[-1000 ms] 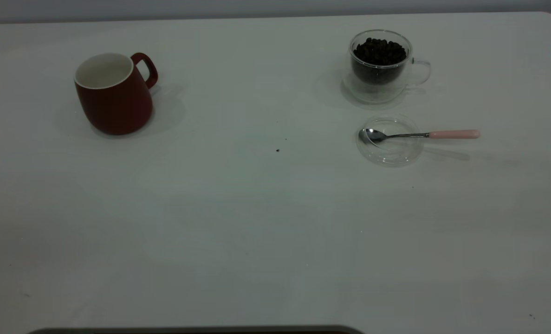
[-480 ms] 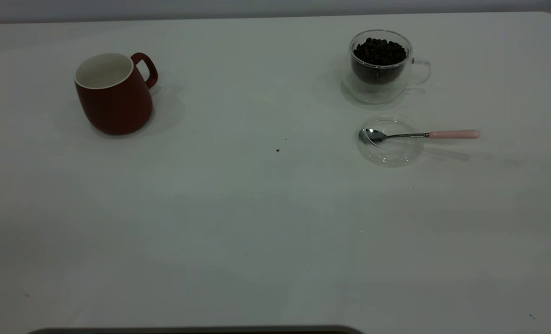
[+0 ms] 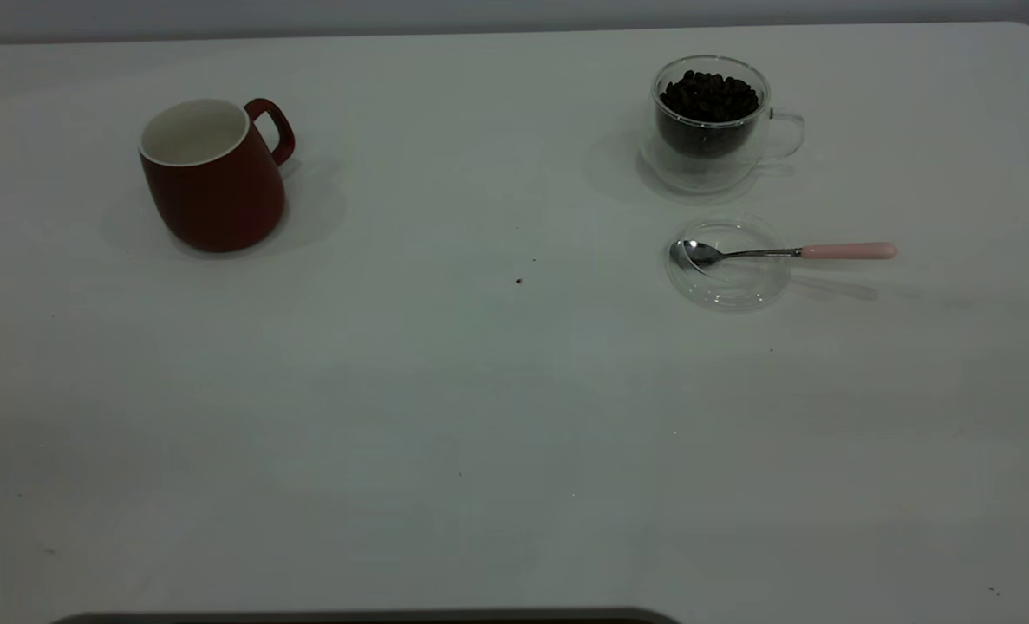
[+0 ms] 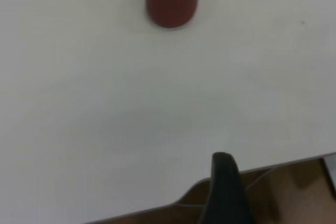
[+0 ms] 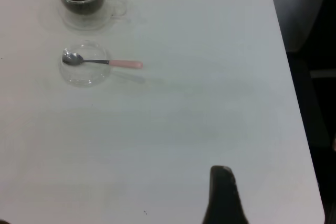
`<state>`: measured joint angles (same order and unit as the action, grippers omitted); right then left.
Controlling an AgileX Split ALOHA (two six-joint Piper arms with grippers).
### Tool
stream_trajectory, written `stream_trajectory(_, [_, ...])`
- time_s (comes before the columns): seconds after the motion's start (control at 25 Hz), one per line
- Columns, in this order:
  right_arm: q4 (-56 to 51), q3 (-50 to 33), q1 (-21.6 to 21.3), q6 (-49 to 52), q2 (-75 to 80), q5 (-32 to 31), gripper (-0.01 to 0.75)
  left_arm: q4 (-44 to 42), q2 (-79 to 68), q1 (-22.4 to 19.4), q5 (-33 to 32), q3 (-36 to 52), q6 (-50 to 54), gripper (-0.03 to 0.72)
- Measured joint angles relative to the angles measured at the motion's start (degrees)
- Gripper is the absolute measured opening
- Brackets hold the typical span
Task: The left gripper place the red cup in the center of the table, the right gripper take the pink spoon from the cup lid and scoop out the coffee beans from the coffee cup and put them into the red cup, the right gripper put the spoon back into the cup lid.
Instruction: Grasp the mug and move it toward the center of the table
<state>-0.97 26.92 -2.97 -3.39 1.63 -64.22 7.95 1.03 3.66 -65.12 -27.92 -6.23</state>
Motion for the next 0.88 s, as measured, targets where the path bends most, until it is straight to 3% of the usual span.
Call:
stream_trajectory(0.2, [0.0, 0.0, 0.0, 0.0, 0.0, 0.0, 0.56, 1.7, 0.0, 0.0, 0.1, 0.0, 0.2, 0.586])
stream_trajectory(0.36, [0.0, 0.0, 0.0, 0.0, 0.0, 0.0, 0.56, -1.2, -3.0, 0.0, 2.8, -0.8, 7.2, 0.586])
stream_trajectory(0.52, [0.0, 0.0, 0.0, 0.0, 0.0, 0.0, 0.56, -5.1, -12.8, 0.0, 8.1, -3.3, 13.0, 0.586])
stream_trajectory(0.88, [0.0, 0.0, 0.0, 0.0, 0.0, 0.0, 0.56, -18.9, -43.5, -0.1, 15.8, -7.1, 13.8, 0.586])
